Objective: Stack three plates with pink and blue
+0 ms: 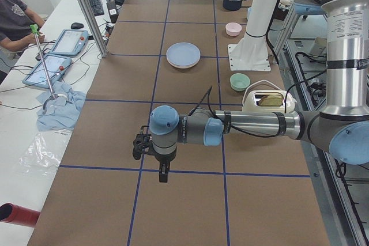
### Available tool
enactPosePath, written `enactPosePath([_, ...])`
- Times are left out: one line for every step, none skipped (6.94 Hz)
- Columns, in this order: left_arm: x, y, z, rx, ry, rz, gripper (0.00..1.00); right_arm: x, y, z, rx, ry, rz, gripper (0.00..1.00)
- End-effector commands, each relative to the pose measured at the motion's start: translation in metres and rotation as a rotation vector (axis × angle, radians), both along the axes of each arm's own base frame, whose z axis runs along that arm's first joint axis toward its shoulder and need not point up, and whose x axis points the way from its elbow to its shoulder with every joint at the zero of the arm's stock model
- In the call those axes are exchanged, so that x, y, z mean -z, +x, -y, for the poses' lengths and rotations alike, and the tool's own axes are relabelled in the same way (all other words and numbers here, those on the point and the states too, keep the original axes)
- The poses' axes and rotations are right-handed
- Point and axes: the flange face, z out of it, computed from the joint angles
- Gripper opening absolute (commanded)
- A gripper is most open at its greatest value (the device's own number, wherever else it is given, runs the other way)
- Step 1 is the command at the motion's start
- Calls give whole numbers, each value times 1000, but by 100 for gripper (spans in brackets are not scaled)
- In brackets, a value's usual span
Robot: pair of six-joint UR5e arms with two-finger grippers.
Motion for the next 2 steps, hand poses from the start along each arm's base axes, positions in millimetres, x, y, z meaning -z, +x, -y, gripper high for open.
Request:
enactPosePath([1, 1, 0, -2, 1, 0, 100, 0, 0, -1, 0, -1, 1, 100])
enactPosePath([1, 1, 1, -2, 3, 0, 100, 0, 0, -1, 0, -1, 1, 100])
